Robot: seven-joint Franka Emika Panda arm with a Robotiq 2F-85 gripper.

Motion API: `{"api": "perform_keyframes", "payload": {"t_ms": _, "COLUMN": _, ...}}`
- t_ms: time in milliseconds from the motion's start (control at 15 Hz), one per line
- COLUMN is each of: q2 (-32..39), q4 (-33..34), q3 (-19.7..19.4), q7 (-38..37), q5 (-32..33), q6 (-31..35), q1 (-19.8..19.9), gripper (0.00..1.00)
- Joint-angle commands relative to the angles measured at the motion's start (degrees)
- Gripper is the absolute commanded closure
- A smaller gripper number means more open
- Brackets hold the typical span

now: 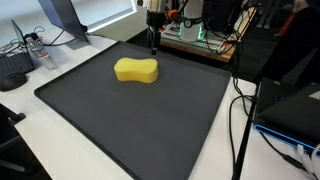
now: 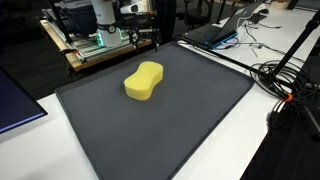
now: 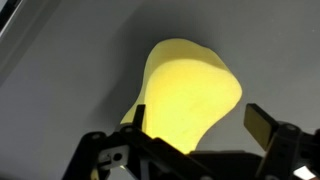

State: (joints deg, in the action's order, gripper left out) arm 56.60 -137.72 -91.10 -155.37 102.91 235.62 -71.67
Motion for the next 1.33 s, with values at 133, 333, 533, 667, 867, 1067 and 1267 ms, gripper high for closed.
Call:
{"api": "perform_keyframes", "payload": {"t_ms": 133, "q2": 6.8, "q4": 3.3, "q3": -2.4, "q7": -3.3, "q5": 3.2, "q6": 7.1, "q1": -3.4, "gripper": 0.00}}
{"api": "perform_keyframes", "payload": {"t_ms": 333, "q2": 4.1, "q4": 4.2, "q3": -1.2, "q7": -2.6, "q5": 5.2, "q6": 7.5, "q1": -3.9, "gripper": 0.00}}
{"api": "perform_keyframes", "payload": {"t_ms": 533, "q2": 6.7, "q4": 4.8, "q3": -1.1, "q7": -2.5, "q5": 4.2, "q6": 6.2, "q1": -3.5, "gripper": 0.00}}
{"api": "perform_keyframes", "payload": {"t_ms": 667, "q2": 6.1, "q4": 5.3, "q3": -0.6, "q7": -2.5, "q5": 3.8, "q6": 6.0, "q1": -2.2, "gripper": 0.00}}
{"api": "perform_keyframes", "payload": {"t_ms": 867, "q2": 3.3, "q4": 3.5, "q3": 0.7, "q7": -1.6, "q5": 2.4, "q6": 6.5, "q1": 1.0, "gripper": 0.00}}
{"api": "perform_keyframes", "payload": {"t_ms": 1067, "q2": 0.1, "q4": 2.4, "q3": 3.8, "q7": -1.4, "q5": 2.0, "q6": 6.4, "q1": 4.1, "gripper": 0.00}}
{"api": "perform_keyframes", "payload": {"t_ms": 1267, "q2": -2.4, "q4": -0.4, "q3": 5.9, "q7": -1.4, "q5": 0.2, "q6": 6.4, "q1": 5.7, "gripper": 0.00}}
